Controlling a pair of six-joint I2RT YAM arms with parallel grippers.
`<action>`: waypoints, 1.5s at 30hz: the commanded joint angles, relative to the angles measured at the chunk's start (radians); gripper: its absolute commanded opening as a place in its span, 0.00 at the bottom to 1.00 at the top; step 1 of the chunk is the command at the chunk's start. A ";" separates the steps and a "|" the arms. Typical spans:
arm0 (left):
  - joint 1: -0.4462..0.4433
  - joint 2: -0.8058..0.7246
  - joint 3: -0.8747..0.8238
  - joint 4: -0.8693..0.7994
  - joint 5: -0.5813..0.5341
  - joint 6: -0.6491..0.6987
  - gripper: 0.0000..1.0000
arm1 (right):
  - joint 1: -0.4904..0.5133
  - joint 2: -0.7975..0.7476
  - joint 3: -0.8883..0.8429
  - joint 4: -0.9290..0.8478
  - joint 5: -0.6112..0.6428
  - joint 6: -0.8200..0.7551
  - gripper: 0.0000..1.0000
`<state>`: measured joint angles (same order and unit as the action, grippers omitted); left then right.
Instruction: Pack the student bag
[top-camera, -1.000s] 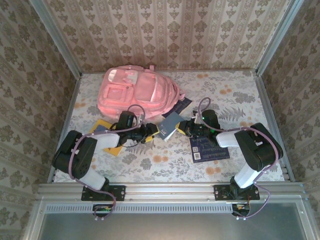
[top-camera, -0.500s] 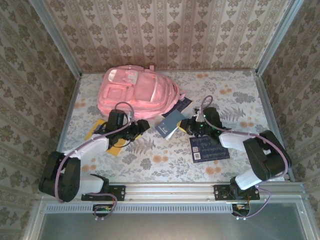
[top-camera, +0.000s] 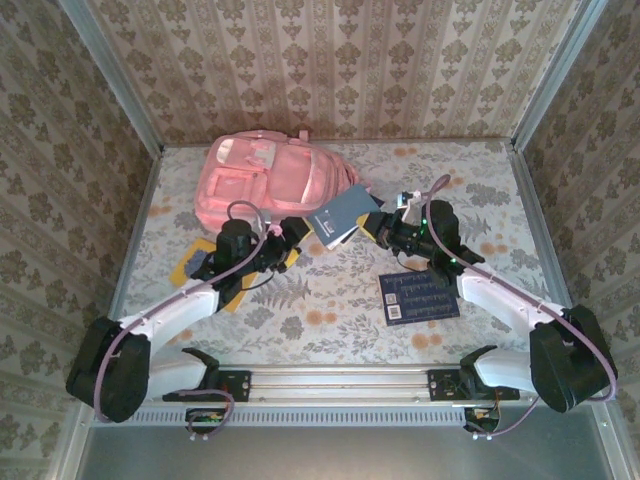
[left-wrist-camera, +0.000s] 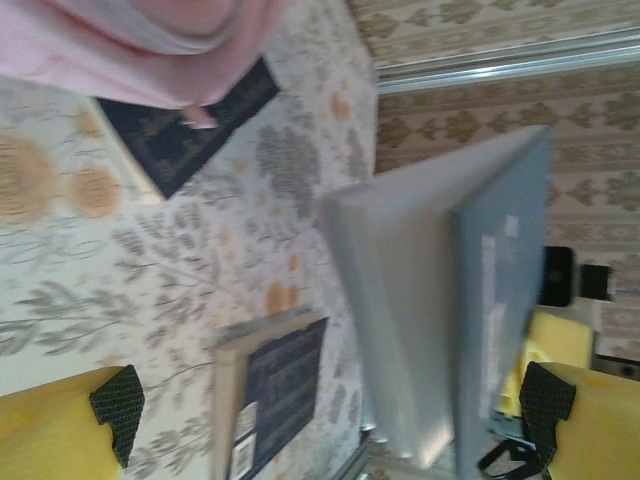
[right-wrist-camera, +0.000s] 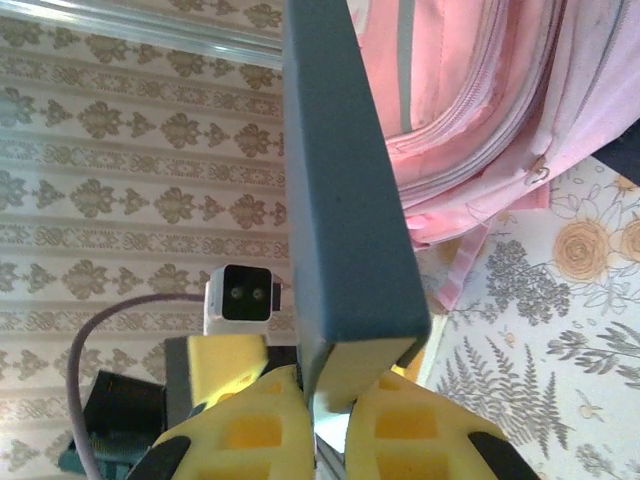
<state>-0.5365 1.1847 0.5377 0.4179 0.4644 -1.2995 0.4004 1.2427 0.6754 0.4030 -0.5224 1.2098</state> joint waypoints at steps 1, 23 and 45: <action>-0.024 0.003 0.001 0.190 -0.084 -0.083 1.00 | 0.017 -0.005 0.057 0.059 0.035 0.067 0.00; -0.117 0.286 0.033 0.650 -0.171 -0.231 0.57 | 0.057 -0.009 0.029 0.169 0.090 0.158 0.00; 0.024 0.246 -0.053 0.723 0.034 -0.189 0.00 | -0.015 -0.081 0.107 -0.369 0.058 -0.224 0.92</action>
<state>-0.5323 1.4635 0.4770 1.0733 0.3981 -1.5185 0.4122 1.1473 0.7425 0.1368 -0.4034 1.0767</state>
